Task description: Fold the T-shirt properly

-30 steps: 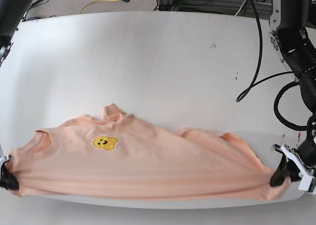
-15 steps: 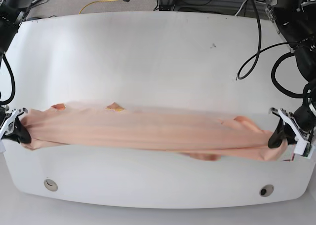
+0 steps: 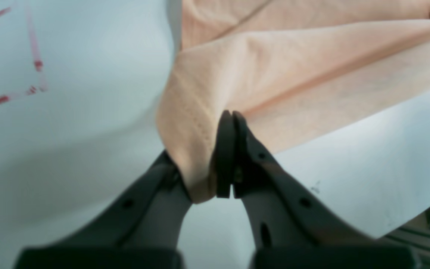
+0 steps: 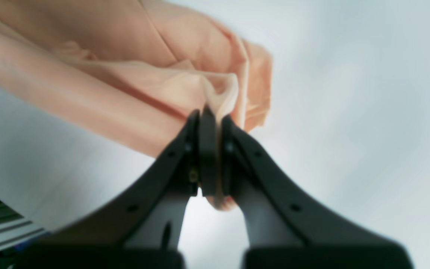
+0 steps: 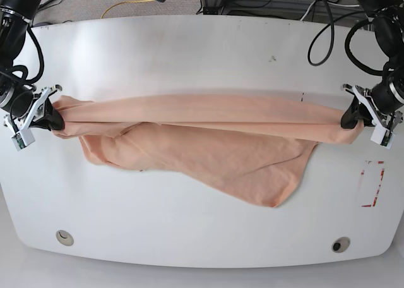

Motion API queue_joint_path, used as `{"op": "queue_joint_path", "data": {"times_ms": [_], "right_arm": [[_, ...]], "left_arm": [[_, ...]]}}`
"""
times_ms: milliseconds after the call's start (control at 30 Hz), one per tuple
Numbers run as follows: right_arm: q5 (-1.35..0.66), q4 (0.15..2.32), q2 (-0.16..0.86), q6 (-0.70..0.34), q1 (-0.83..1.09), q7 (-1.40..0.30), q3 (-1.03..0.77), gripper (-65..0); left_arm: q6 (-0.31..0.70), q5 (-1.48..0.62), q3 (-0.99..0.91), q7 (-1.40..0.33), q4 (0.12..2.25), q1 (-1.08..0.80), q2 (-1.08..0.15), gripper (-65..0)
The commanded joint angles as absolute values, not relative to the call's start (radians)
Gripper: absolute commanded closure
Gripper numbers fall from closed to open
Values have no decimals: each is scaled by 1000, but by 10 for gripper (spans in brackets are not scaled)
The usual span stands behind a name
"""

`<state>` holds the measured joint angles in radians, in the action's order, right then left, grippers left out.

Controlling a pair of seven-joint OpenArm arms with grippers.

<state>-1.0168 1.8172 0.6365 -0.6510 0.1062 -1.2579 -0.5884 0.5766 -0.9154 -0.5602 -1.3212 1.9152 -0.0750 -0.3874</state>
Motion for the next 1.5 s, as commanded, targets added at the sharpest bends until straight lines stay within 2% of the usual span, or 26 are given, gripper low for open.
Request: {"op": "queue_joint_path", "data": {"times_ms": [0, 200, 533, 867, 1267, 1467], "right_arm": [[-1021, 1831, 665, -648, 81, -1230, -598, 0], [-998, 1816, 673, -645, -12, -1231, -581, 0], [-954, 1639, 773, -647, -355, -1244, -363, 0], [-940, 1443, 823, -647, -769, -1239, -84, 0], [-908, 1305, 806, -647, -1290, -1239, 242, 0], [-905, 1218, 777, -647, -1306, -1242, 337, 0]], "left_arm": [[576, -926, -581, -1293, 1933, -54, -410, 0], [572, -923, -576, -1294, 1926, 47, -410, 0], [575, -791, -464, -1296, 1922, 335, -410, 0], [572, -776, -438, -1293, 1655, 670, -409, 0], [570, -682, -437, -1293, 1561, 1018, -407, 0], [570, -674, -435, -1296, 1518, 1205, -412, 0]]}}
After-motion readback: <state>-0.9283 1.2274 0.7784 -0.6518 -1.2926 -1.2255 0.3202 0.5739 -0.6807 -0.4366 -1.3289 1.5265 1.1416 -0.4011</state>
